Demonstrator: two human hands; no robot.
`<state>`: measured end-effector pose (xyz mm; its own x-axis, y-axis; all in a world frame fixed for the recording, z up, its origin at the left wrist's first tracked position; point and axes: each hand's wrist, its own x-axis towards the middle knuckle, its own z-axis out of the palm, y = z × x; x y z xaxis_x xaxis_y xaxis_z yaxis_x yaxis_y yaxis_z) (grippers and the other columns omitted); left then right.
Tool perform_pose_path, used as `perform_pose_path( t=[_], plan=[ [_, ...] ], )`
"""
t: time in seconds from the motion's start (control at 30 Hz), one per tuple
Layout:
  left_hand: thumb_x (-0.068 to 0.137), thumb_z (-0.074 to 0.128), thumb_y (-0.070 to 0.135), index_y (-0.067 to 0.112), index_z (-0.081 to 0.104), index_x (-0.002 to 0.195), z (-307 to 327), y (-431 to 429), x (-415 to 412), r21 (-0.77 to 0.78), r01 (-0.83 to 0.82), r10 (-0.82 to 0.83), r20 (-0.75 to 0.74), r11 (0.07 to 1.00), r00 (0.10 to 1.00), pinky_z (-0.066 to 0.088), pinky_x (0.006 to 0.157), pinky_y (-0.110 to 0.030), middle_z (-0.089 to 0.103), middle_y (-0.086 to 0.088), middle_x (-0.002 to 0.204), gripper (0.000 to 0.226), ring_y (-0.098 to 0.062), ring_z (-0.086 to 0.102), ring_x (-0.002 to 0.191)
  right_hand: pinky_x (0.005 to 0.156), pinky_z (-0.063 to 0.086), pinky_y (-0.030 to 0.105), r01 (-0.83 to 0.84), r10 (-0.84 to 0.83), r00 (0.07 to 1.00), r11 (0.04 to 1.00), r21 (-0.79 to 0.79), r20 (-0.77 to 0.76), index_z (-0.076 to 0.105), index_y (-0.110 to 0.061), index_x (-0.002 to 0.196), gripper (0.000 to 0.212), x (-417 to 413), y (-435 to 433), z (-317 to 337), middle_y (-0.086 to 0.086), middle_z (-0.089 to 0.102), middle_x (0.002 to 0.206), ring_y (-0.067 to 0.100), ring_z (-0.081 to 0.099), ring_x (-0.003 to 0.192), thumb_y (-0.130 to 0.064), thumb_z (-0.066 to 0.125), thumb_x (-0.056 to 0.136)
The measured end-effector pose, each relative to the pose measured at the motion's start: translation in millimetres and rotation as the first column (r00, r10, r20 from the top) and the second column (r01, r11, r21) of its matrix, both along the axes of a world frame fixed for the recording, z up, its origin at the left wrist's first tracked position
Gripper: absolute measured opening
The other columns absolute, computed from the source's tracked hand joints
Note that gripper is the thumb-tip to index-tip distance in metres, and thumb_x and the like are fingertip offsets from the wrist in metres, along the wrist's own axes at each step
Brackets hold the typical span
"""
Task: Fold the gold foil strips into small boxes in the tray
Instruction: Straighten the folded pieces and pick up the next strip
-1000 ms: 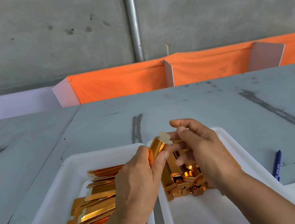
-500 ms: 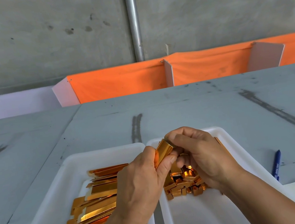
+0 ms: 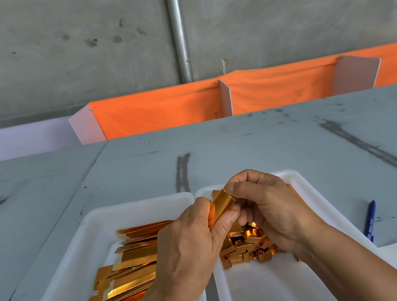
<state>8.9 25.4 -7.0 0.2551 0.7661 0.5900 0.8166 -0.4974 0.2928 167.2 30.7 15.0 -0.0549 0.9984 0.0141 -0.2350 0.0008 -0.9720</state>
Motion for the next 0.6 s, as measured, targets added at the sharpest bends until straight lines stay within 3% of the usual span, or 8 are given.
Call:
perform_pose_path(
  t=[0.37,0.6],
  plan=[
    [0.084,0.032,0.071,0.030,0.037,0.076,-5.7,1.9,-1.6,-0.072,0.092,-0.089,0.052,0.993,0.995,0.023,0.045,-0.010,0.031,0.014,0.053,0.042,-0.004,0.037,0.043,0.042,0.048,0.022,0.005,-0.005,1.000,1.000,0.005,0.025,0.066,-0.009,0.071,0.021,2.3,-1.4,4.8,0.015,0.064,0.060,0.017,0.053,0.038,0.001,0.064,0.089],
    [0.082,0.028,0.072,0.030,0.042,0.080,-5.9,3.2,-3.8,-0.116,0.169,-0.159,0.096,0.979,0.983,0.029,0.046,-0.011,0.037,0.014,0.055,0.045,-0.005,0.043,0.047,0.043,0.050,0.022,-0.029,0.030,0.997,1.000,-0.004,0.074,0.065,-0.007,0.073,0.018,5.0,-2.4,8.2,0.018,0.066,0.065,0.018,0.056,0.041,0.002,0.065,0.089]
  ],
)
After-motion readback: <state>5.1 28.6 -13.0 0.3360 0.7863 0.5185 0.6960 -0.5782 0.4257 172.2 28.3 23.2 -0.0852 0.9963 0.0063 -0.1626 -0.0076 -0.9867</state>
